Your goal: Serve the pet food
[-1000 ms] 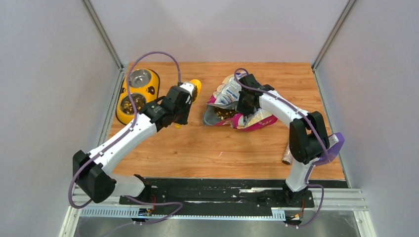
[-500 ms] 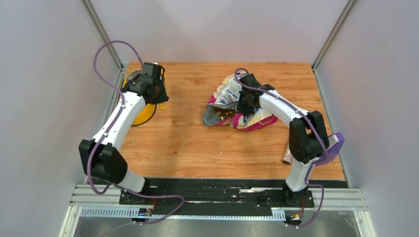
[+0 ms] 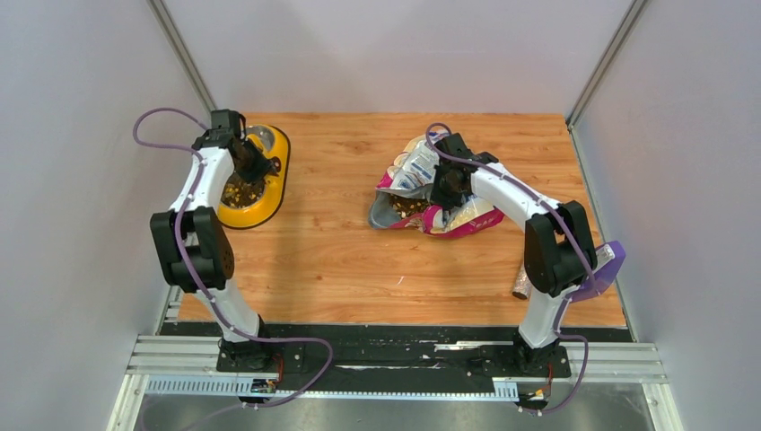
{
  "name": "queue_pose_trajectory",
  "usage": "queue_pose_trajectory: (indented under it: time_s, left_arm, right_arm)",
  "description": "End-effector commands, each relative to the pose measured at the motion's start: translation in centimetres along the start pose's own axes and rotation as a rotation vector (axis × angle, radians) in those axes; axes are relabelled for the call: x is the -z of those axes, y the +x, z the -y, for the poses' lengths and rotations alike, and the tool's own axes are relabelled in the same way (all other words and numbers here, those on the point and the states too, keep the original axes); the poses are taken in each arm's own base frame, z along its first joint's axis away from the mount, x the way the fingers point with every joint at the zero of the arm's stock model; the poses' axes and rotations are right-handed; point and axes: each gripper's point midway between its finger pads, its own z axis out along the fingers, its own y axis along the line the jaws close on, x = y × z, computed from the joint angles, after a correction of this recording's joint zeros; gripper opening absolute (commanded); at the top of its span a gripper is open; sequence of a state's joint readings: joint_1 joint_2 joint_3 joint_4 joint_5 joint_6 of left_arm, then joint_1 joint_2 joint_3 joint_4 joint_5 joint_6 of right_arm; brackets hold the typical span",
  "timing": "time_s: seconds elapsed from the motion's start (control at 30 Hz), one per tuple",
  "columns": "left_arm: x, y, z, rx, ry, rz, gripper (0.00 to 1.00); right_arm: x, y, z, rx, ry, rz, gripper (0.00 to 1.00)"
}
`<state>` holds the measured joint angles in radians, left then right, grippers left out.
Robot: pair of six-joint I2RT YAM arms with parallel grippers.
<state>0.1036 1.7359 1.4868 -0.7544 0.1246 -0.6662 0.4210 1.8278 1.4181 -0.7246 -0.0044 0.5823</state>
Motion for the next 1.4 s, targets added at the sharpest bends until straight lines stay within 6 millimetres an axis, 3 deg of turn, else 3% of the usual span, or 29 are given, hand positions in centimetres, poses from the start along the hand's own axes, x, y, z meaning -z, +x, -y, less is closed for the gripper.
queue_pose_trajectory:
  time_s: [0.0,0.27,0.4,0.6,1.0,1.37]
  left_arm:
    - [0.0,-3.6,3.2,0.055,0.134,0.049,0.00]
    - [-4.2,-4.5,3.5,0.188,0.131,-0.028,0.00]
    - [-5.0,-5.1,4.6,0.307,0.198,-0.048,0.00]
    - [-5.7,-5.9,6.2,0.440,0.284,-0.071,0.00]
    - [-6.4,-7.1,6.9,0.667,0.372,-0.113,0.00]
    - [-5.1,-9.2,8.7,0.859,0.524,-0.140,0.00]
  right_arm:
    - [0.3,-4.4,0.3,-0.022,0.016,0.126,0.00]
    - [0.1,-4.7,0.9,-0.027,0.024,0.119,0.00]
    - [0.1,-4.6,1.2,-0.030,0.029,0.116,0.00]
    - [0.0,-4.4,1.5,-0.031,0.033,0.109,0.00]
    - [0.2,-4.1,2.0,-0.035,0.040,0.109,0.00]
    - [0.6,-4.0,2.0,-0.043,0.036,0.112,0.00]
